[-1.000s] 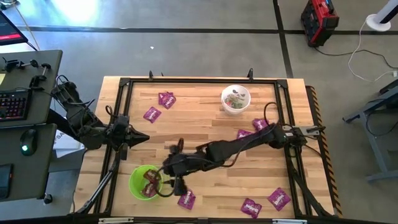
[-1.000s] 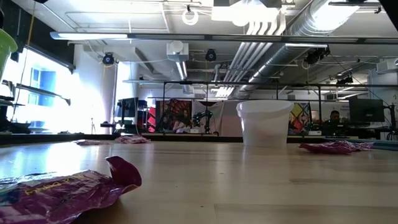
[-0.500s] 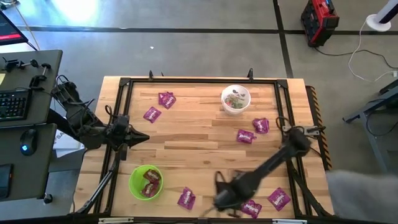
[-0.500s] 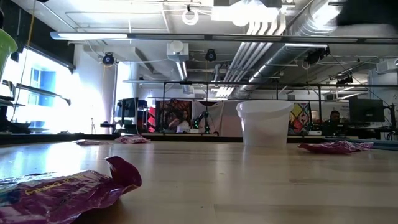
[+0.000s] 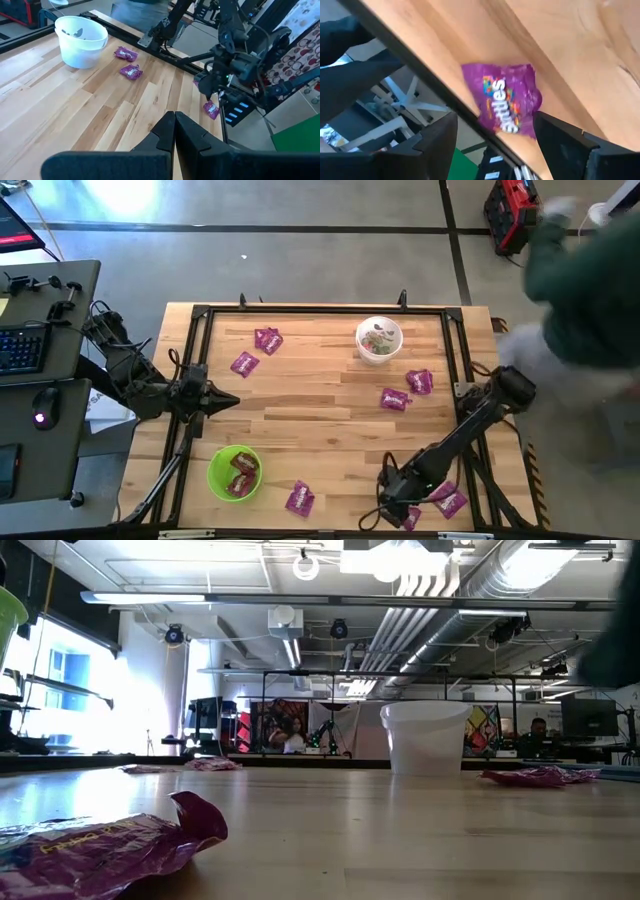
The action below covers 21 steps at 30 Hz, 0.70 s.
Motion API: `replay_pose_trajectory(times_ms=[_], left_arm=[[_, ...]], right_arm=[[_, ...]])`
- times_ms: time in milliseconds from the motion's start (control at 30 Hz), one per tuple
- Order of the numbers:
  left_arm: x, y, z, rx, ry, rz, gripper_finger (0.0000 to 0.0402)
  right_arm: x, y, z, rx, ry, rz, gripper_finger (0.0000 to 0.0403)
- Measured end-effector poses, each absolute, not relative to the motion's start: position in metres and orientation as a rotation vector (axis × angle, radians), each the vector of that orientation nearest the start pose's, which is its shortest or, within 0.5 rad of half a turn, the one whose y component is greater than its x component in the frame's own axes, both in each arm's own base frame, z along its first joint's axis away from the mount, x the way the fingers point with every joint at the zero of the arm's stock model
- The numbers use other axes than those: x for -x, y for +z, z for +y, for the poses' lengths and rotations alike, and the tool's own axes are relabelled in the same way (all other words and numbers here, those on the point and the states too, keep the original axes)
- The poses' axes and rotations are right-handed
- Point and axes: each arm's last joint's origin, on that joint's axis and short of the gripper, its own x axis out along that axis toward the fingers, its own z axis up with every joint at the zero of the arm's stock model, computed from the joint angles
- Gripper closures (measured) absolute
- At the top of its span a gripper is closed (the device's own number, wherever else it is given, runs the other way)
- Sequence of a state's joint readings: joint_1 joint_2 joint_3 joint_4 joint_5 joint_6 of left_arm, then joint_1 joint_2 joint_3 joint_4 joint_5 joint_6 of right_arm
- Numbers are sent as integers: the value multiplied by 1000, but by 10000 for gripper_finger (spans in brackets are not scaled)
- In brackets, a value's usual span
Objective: Sort candy by brand, put in halloween buckets
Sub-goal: Put the purple candy into the green bucket
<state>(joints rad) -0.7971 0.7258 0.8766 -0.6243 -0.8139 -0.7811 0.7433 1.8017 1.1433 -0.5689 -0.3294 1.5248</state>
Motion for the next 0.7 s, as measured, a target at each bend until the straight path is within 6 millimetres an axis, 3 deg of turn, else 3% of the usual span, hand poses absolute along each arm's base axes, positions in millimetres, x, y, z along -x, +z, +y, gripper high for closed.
replay_pose_trajectory(times_ms=[300,700], left_arm=[[-109,335,-81,436,141,297,401],[-109,335,-81,463,145,294,402]], right_arm=[[-249,158,225,-866,-292,1639,149],[-257,133,236,-864,-251,1668,149]])
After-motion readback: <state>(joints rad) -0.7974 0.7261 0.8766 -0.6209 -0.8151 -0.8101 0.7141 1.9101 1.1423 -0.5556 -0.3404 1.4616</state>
